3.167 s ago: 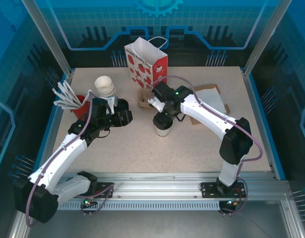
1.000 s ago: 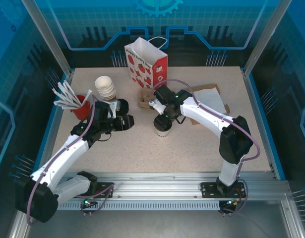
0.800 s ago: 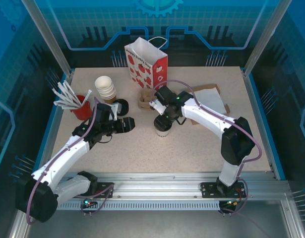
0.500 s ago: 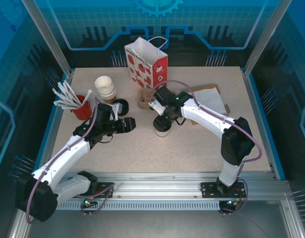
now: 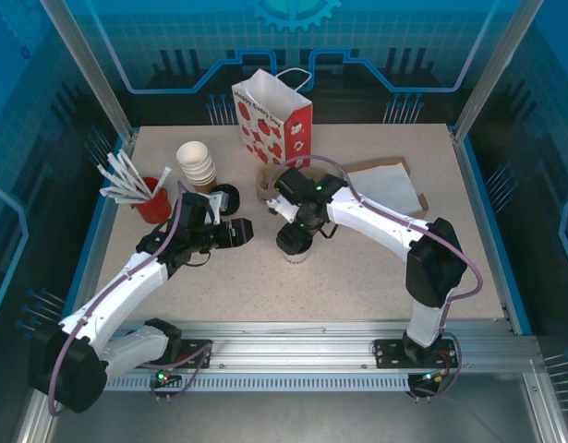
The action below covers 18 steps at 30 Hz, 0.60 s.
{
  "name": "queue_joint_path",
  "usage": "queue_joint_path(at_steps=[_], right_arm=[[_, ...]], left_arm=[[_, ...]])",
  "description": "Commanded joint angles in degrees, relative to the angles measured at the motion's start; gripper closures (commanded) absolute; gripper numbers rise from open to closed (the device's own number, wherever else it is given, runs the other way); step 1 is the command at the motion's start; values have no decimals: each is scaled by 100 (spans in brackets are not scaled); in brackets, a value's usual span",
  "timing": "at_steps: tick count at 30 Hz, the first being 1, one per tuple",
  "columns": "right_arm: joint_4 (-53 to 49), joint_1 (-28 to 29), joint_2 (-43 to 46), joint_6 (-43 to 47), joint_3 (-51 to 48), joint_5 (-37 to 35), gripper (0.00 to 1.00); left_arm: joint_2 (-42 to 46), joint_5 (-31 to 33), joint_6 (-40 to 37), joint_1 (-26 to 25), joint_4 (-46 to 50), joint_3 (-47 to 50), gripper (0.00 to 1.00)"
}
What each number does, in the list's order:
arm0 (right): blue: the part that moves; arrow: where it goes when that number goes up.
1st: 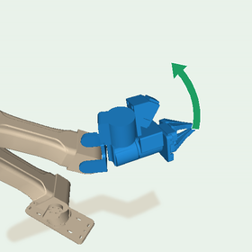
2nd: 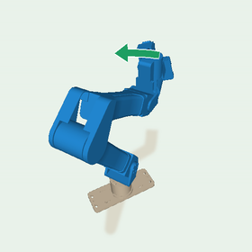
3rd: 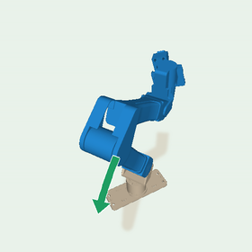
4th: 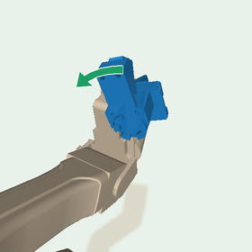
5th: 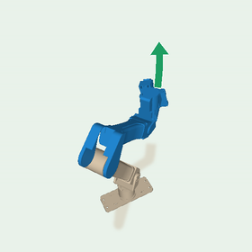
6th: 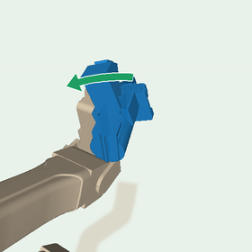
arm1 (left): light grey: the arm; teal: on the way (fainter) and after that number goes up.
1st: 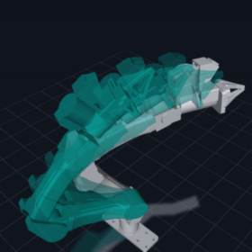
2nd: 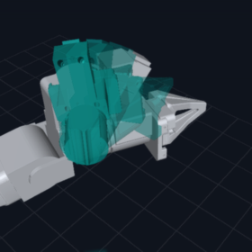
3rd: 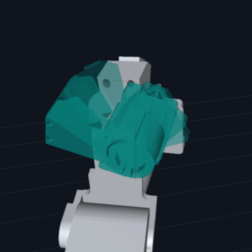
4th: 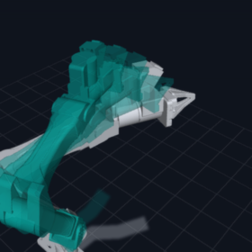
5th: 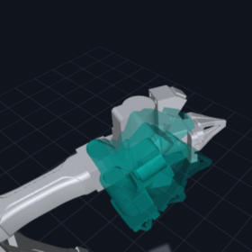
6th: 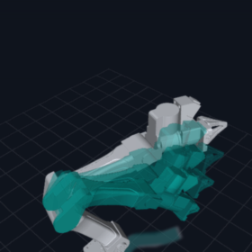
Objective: Pack the takeout coffee
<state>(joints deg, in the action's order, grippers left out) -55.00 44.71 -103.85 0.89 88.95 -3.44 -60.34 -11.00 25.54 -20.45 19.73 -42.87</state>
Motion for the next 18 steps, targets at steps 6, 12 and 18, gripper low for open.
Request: queue_joint_path(at_steps=[6, 12, 18], right_arm=[[-533, 86, -39, 13, 339, 57, 16], [-535, 72, 188, 20, 416, 43, 14], [315, -638, 1156, -139, -466, 1254, 12]], left_arm=[[-83, -95, 51, -67, -142, -73, 27], [-207, -129, 94, -117, -231, -124, 27], [-509, -771, 515, -235, -1002, -53, 22]])
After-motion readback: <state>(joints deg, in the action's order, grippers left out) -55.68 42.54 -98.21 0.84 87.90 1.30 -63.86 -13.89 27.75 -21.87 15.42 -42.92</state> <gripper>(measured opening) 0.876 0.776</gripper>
